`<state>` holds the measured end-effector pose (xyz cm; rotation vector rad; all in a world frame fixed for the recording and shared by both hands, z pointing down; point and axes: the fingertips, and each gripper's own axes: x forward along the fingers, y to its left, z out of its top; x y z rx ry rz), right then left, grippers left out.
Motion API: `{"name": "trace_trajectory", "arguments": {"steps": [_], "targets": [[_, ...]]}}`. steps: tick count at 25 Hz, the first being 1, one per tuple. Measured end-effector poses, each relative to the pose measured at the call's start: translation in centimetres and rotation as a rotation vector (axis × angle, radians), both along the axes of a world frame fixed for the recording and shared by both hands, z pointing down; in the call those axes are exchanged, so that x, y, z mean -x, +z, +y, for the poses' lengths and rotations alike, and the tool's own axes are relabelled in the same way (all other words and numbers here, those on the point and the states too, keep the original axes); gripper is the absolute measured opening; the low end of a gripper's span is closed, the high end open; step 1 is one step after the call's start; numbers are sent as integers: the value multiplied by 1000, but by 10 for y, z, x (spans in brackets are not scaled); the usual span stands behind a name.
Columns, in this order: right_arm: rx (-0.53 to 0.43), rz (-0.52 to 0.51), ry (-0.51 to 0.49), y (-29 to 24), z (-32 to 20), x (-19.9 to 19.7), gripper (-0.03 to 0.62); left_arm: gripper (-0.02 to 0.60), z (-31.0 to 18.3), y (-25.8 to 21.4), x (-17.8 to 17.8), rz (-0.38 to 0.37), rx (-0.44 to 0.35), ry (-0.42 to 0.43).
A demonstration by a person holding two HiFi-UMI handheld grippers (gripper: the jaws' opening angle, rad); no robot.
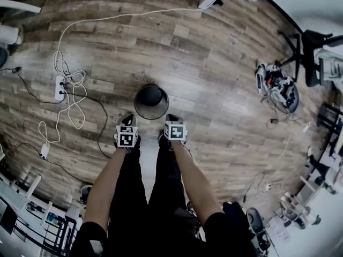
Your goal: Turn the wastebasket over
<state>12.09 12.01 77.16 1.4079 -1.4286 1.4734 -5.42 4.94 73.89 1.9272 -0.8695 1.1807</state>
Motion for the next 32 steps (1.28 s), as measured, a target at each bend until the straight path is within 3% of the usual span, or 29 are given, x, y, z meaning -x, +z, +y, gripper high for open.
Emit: {"name": "trace_trajectory", "arguments": {"steps": [3,7,17,26,32], "targets": [[-47,8,33,-52,-4,-1,37,32,-12,-77,-7,69,-117,11],[-128,3,42,-126,-9,3,35,32,-22,-182,-18,106,-273,33],[-442,5,-9,-320,-33,6,34,32,-23,-374,-45,263,-504,-4],[-783,64,-80,-486,-41,12,34,33,-10,-535,-43,382,-803,11],[-972,57,-51,-567,-27,19,34,33,4,-590,-33,453,-908,-32]]}}
